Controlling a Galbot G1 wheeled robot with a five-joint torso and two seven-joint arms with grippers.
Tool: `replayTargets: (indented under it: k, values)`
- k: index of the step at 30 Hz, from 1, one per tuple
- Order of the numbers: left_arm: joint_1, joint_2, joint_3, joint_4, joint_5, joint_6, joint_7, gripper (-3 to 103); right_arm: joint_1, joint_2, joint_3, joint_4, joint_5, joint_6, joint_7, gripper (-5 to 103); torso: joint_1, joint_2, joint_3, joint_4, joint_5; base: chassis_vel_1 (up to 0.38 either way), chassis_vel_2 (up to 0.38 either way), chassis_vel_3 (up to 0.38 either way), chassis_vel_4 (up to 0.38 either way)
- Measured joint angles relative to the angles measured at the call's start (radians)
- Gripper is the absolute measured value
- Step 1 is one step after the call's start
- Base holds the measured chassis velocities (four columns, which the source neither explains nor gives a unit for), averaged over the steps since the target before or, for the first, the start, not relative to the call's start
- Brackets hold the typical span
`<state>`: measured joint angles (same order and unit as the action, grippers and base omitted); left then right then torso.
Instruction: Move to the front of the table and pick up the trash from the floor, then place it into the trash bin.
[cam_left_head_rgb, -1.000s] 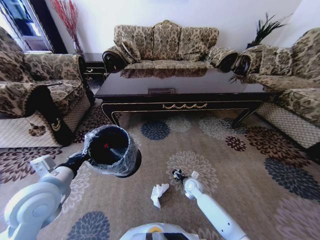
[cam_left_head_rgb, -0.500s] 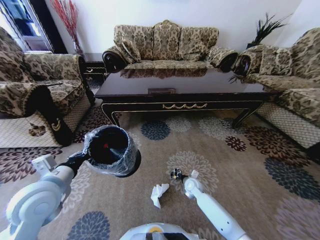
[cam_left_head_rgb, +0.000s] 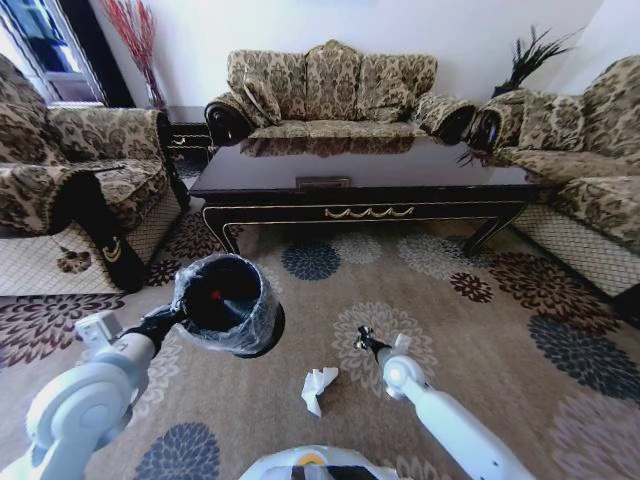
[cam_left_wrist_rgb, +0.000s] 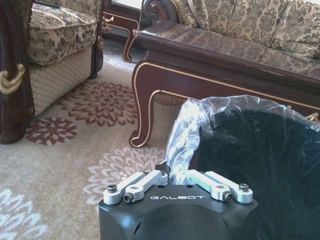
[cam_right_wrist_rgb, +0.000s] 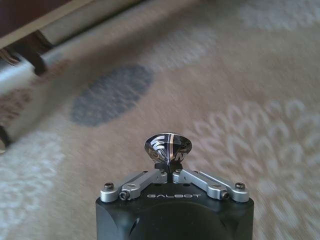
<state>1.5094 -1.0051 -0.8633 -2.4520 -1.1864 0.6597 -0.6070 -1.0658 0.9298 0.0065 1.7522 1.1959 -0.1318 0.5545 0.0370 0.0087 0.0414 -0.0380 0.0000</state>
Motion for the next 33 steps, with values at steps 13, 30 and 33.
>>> replayTargets:
  k: [13, 30, 33]
  values:
    - [0.019, -0.017, 0.035, 0.014, 0.021, 0.001, 0.006, 4, 0.031, -0.112, 0.058, 0.212, -0.066, 0.083, -0.067, 0, 0.000, 0.000, 0.000, 0.0000, 0.0000, 0.000, 0.000, 0.000, 0.000]
    - [0.019, -0.050, 0.109, 0.006, -0.001, 0.021, -0.012, 4, 0.114, -0.251, 0.005, 0.511, -0.103, 0.271, -0.492, 0, 0.000, 0.000, 0.000, 0.0001, 0.0000, 0.000, 0.000, 0.000, 0.000]
    - [0.018, -0.057, 0.121, 0.007, 0.010, 0.022, -0.001, 4, 0.135, -0.251, -0.057, 0.512, -0.150, 0.292, -0.582, 0, 0.000, 0.000, 0.000, -0.0001, -0.0001, 0.000, 0.000, 0.000, 0.000]
